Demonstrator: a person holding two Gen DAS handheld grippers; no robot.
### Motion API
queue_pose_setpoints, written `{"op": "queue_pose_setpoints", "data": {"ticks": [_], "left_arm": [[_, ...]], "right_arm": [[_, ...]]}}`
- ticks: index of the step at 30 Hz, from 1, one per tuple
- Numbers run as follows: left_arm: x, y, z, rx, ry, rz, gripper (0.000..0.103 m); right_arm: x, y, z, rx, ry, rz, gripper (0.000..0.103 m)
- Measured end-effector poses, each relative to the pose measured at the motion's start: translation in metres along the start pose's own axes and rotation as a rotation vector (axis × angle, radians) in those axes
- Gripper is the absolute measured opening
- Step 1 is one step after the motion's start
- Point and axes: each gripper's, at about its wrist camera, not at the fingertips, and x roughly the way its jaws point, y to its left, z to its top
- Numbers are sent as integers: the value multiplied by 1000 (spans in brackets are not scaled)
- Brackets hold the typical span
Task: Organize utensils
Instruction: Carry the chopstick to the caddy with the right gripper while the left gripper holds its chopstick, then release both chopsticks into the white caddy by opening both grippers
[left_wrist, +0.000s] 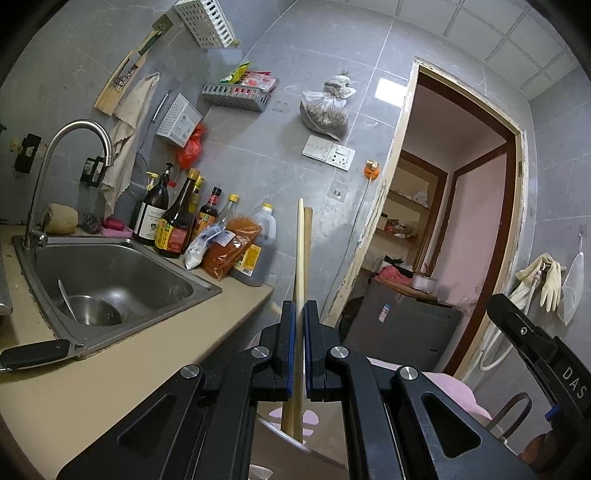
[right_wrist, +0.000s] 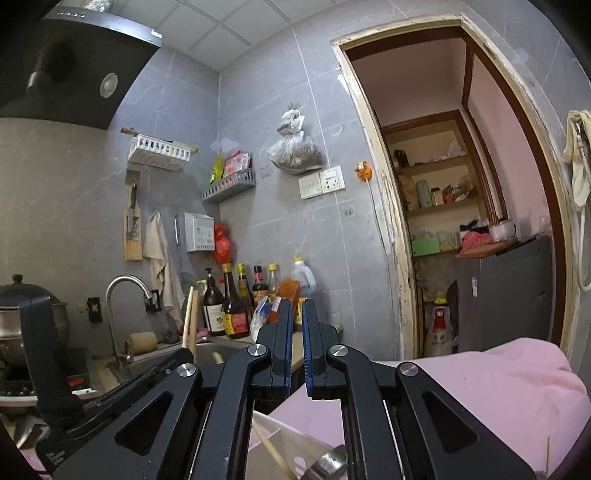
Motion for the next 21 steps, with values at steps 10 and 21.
{"op": "queue_pose_setpoints", "data": {"ticks": [10,21], "left_arm": [[-1,-5,-1,5,28,-32,2],[-15,-22,7,35,37,-93,5]], "right_arm": [[-6,-3,7,26,31,1,7],[-36,-13,26,13,27,-31,34]]}}
